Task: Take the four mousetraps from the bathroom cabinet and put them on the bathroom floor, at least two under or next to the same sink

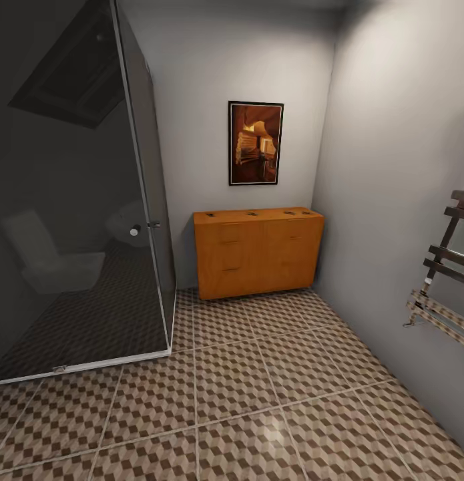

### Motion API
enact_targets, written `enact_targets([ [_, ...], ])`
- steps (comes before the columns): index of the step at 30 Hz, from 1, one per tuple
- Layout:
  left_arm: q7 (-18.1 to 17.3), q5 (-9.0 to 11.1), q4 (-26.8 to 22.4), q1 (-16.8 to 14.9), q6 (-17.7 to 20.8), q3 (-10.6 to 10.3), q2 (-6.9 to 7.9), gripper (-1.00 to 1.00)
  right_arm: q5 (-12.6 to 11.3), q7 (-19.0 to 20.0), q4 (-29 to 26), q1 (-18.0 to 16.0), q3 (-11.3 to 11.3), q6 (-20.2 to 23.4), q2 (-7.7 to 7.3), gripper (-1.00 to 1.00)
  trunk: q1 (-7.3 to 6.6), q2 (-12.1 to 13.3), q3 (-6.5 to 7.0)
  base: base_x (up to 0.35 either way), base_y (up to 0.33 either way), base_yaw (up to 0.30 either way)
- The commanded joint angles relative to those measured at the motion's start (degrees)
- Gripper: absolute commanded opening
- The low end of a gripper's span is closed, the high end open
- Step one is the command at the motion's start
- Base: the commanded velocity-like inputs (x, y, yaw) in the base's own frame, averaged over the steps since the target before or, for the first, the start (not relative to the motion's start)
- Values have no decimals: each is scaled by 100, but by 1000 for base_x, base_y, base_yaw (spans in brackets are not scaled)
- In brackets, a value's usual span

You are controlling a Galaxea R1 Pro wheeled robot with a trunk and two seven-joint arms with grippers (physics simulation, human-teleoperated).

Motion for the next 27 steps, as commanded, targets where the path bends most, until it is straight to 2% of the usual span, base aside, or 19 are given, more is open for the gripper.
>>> enact_targets([
  [1,0,0,0,0,0,0,0,100,0,0,0,0,0,0,0,100,0,-3,-3,0,0,0],
  [9,-26,9,0,9,-10,18,-35,100,36,44,9,9,35,-9,-9,100,0,-3,-3,0,0,0],
  [27,-19,17,-135,9,-76,34,21,100,44,44,9,9,18,-72,-9,100,0,-3,-3,0,0,0],
])
